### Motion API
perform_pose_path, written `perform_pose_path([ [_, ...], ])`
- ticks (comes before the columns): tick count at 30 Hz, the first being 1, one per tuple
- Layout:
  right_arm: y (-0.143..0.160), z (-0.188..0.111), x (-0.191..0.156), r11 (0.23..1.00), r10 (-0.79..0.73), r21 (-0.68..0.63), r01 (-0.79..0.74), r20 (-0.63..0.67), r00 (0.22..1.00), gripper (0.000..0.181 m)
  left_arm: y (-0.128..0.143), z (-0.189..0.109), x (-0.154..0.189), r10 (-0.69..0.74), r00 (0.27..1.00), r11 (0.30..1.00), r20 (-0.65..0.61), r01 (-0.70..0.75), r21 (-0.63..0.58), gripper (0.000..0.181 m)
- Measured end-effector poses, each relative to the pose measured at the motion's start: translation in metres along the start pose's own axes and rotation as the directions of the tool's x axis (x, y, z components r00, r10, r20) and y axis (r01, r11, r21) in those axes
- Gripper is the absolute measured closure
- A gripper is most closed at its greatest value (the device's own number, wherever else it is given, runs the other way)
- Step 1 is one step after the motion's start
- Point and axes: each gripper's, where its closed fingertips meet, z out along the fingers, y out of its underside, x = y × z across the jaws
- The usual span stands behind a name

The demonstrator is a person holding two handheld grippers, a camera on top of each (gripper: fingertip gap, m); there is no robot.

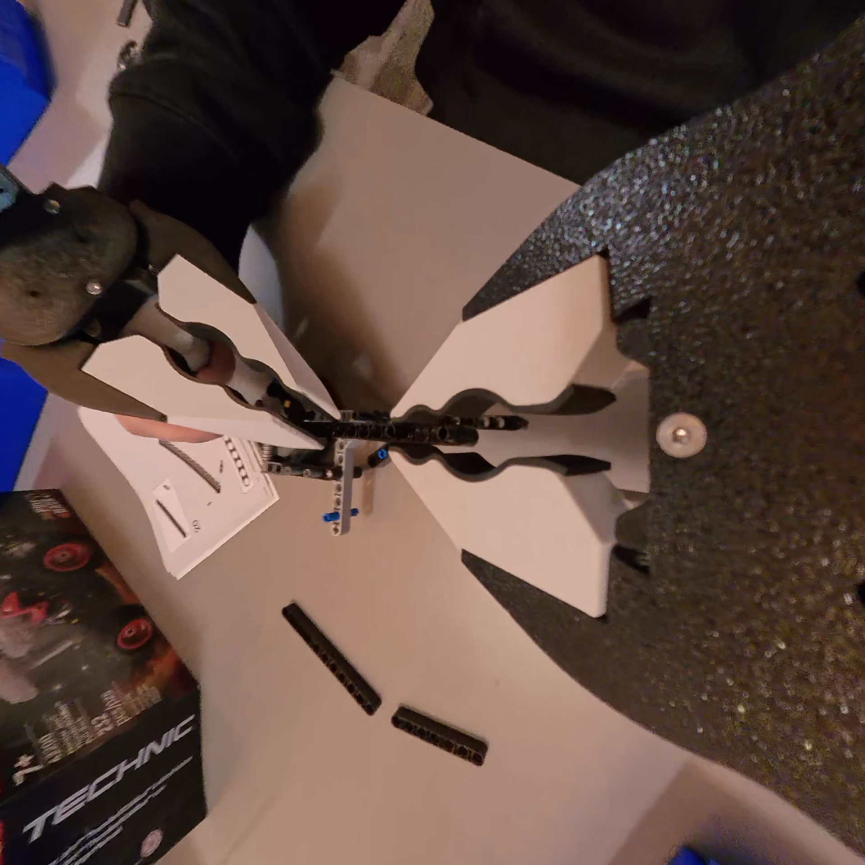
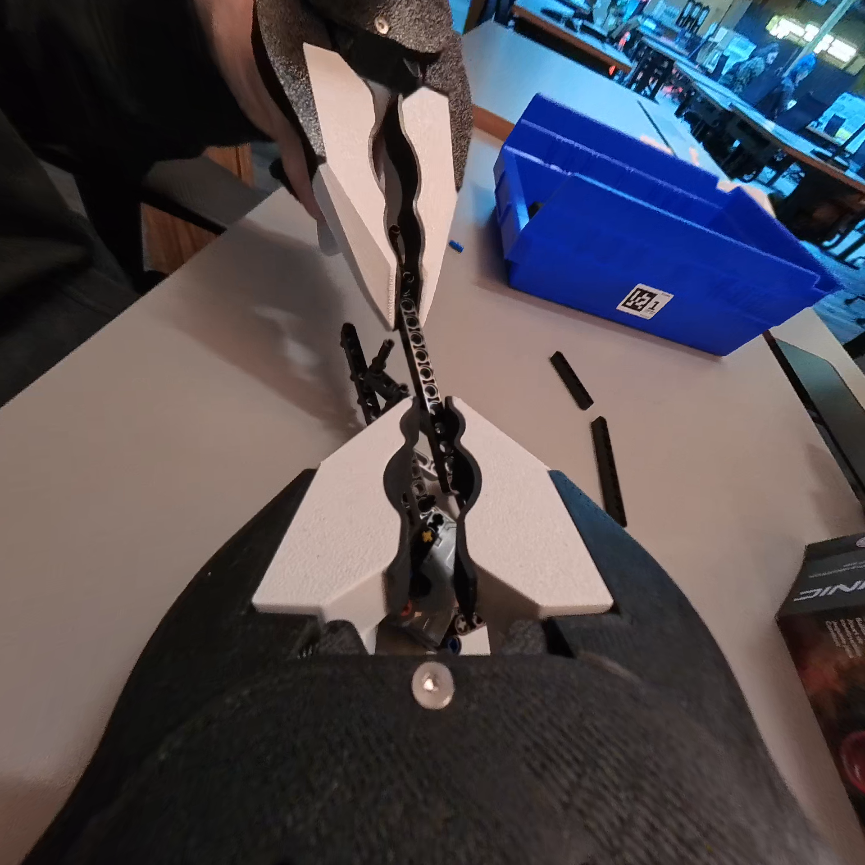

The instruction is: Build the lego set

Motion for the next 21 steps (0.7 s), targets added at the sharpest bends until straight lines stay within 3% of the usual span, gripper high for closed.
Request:
perform_pose_path([
  [21, 0.002, -0.008, -0.006, 1.0, 0.023, -0.001, -0.023, 0.042, 0.999, 0.173, 0.006, 0.007, 0.011, -0.018, 1.0, 0.999, 0.009, 0.018, -0.029, 0.176],
])
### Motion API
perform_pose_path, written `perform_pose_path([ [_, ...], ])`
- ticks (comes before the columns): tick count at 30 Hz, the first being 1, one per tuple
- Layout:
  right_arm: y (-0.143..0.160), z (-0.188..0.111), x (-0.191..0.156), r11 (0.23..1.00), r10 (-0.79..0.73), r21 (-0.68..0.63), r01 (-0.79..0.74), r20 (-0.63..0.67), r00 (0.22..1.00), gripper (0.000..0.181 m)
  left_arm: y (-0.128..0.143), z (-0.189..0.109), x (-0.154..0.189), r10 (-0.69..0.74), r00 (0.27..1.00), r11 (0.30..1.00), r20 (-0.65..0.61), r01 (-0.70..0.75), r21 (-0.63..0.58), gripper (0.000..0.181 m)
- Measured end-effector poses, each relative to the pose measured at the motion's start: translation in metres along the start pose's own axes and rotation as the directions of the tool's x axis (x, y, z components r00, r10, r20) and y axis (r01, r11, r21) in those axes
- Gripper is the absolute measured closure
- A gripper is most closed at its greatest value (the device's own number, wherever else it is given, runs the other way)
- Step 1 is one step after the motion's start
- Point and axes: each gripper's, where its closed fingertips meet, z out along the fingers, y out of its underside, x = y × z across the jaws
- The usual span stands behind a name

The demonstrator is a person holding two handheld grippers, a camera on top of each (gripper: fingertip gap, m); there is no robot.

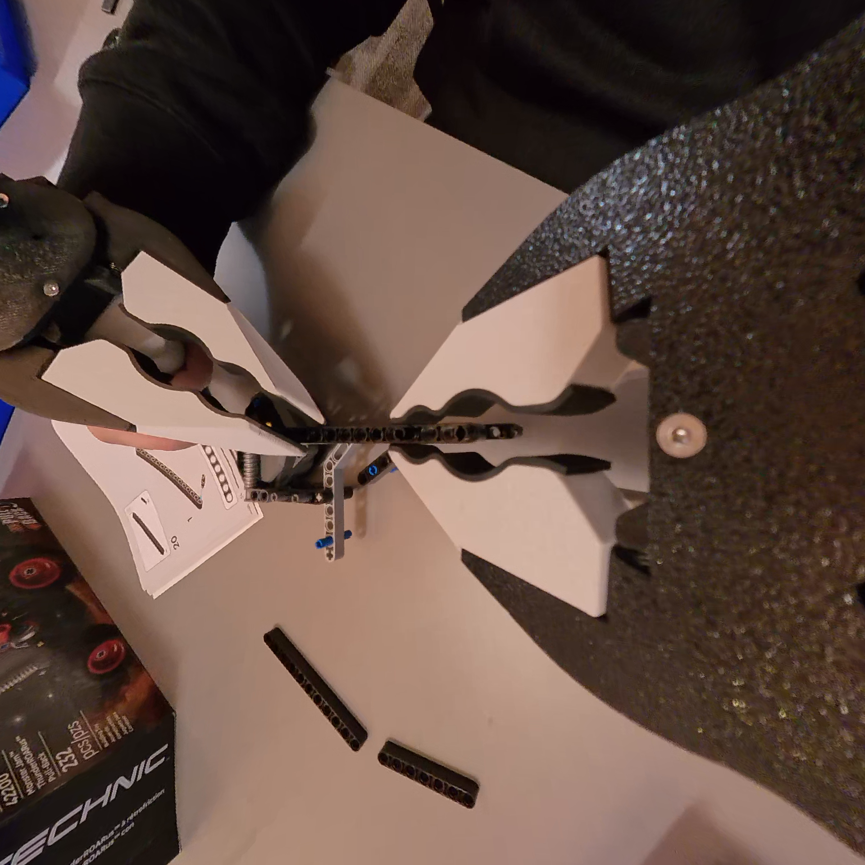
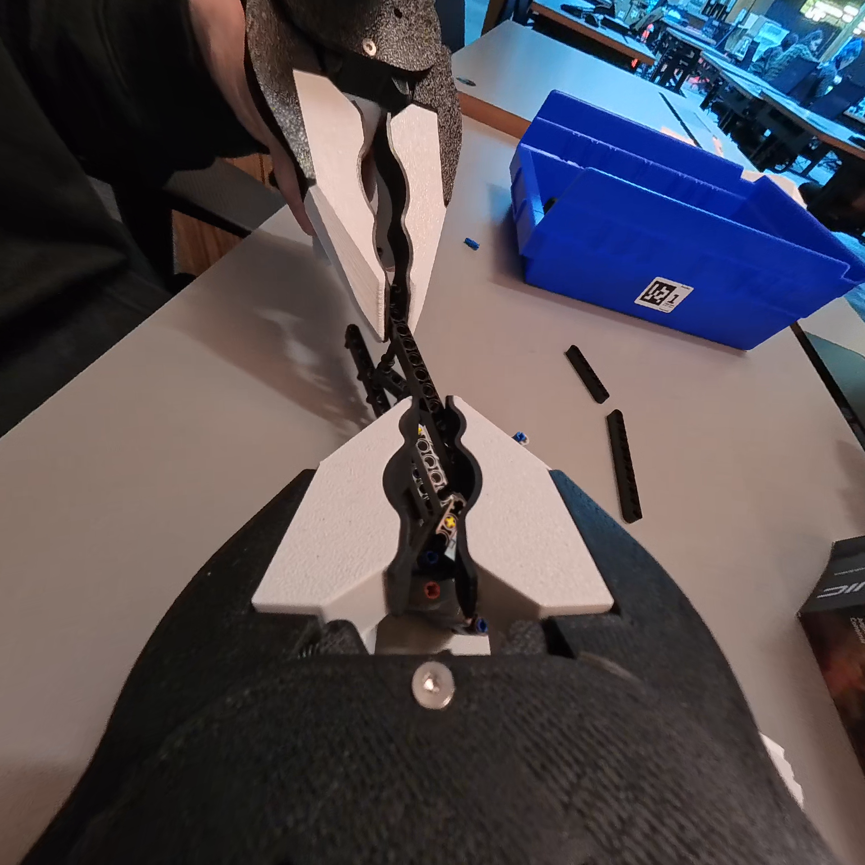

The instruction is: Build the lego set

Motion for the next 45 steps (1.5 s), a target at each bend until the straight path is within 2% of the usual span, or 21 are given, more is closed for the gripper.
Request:
perform_pose_path([
  [14, 0.001, 0.005, -0.007, 0.998, -0.05, -0.029, 0.05, 0.01, 0.999, 0.173, 0.007, -0.003, 0.005, 0.032, 0.999, 0.999, 0.013, -0.031, -0.014, 0.175],
  [17, 0.001, 0.004, -0.005, 0.998, -0.054, -0.035, 0.054, 0.0, 0.999, 0.174, 0.005, -0.004, 0.001, 0.04, 0.998, 0.999, 0.048, -0.039, -0.01, 0.167],
  [24, 0.004, 0.004, -0.005, 0.995, -0.077, -0.06, 0.077, -0.005, 0.997, 0.175, 0.005, -0.004, -0.001, 0.084, 0.993, 0.996, 0.083, -0.083, -0.021, 0.175],
  [34, -0.006, 0.005, -0.001, 0.998, -0.064, -0.004, 0.064, -0.018, 0.998, 0.173, 0.008, -0.004, 0.002, -0.02, 0.999, 0.999, 0.042, 0.018, 0.046, 0.176],
  [42, -0.007, 0.003, -0.005, 0.999, -0.048, -0.008, 0.048, 0.019, 0.999, 0.176, -0.003, -0.01, -0.001, 0.123, 0.987, 0.992, 0.106, -0.126, 0.019, 0.149],
  [43, -0.007, 0.002, -0.007, 0.999, -0.047, -0.009, 0.047, 0.027, 0.999, 0.176, -0.005, -0.011, -0.002, 0.14, 0.984, 0.99, 0.113, -0.143, 0.015, 0.148],
  [45, -0.007, 0.002, -0.007, 0.999, -0.046, -0.008, 0.046, 0.032, 0.998, 0.176, -0.007, -0.01, -0.002, 0.167, 0.979, 0.986, 0.115, -0.169, 0.006, 0.158],
])
